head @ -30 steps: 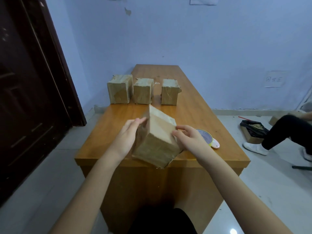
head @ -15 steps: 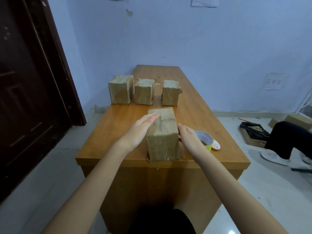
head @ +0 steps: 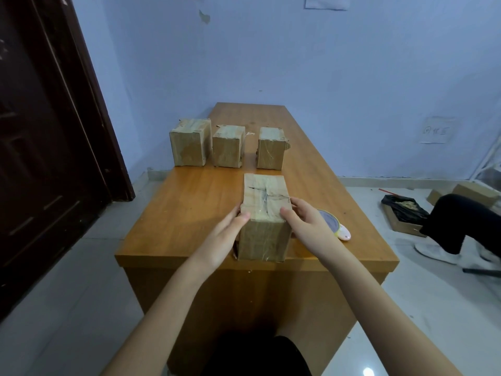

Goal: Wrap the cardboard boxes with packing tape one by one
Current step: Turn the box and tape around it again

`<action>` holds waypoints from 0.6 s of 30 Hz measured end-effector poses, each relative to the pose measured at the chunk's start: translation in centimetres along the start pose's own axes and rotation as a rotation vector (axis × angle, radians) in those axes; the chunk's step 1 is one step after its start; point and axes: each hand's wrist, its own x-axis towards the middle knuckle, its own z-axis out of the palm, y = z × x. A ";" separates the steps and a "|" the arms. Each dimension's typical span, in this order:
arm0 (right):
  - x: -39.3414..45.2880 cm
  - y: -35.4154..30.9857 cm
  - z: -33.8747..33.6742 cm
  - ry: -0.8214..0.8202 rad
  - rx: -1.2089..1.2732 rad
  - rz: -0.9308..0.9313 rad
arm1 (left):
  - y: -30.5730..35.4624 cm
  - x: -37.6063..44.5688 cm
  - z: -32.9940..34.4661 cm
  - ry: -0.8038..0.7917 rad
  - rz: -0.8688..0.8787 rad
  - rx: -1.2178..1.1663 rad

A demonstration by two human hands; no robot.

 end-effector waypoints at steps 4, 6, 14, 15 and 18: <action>-0.1 -0.1 -0.3 0.027 0.089 -0.011 | 0.8 -0.2 -0.1 -0.073 0.044 -0.023; 0.1 -0.1 -0.6 0.037 0.211 0.013 | 0.8 -0.1 -0.5 -0.087 0.098 0.011; -0.2 0.3 -0.3 0.027 0.253 0.166 | 1.3 1.0 -0.7 0.088 0.278 0.365; -0.1 0.2 -0.2 0.036 0.153 0.157 | 1.2 1.2 -0.7 0.085 0.268 0.378; 0.0 -0.2 -0.2 0.045 -0.118 0.100 | 0.7 1.6 -0.8 0.103 0.261 0.395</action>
